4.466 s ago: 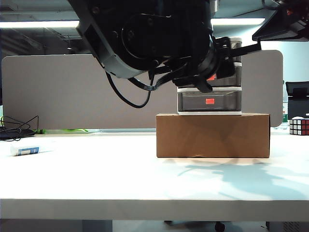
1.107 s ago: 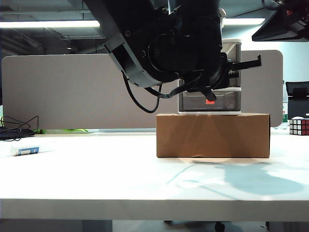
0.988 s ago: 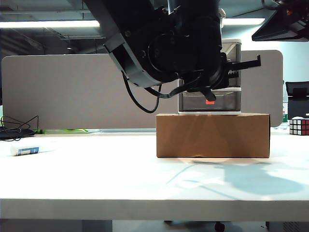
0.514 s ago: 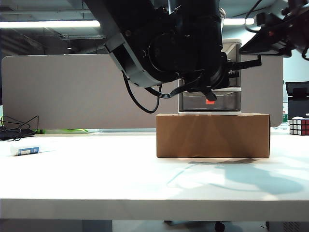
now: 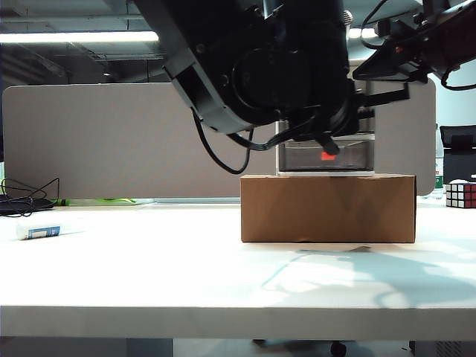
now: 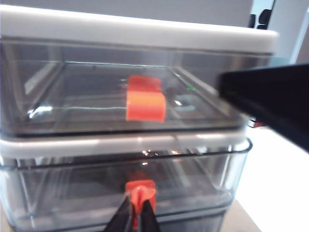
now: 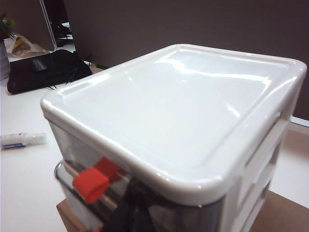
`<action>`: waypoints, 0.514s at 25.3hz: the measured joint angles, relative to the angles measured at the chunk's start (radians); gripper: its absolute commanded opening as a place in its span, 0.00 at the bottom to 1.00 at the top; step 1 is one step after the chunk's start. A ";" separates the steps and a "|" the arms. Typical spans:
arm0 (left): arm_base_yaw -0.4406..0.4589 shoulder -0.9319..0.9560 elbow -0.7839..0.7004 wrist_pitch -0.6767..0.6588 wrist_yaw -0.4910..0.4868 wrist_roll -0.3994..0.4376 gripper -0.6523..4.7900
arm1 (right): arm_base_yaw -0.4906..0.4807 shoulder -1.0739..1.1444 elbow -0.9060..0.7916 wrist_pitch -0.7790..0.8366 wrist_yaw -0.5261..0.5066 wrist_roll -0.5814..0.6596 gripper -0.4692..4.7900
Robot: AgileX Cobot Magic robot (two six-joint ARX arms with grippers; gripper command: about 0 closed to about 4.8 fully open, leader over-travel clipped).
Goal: Open the second layer of the drawer on the table, pick up a bottle of cleaner on the table and put it in, and finally close the drawer.
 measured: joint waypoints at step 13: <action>-0.062 -0.019 -0.047 0.015 -0.067 0.023 0.11 | 0.005 0.009 0.019 0.001 0.000 0.013 0.08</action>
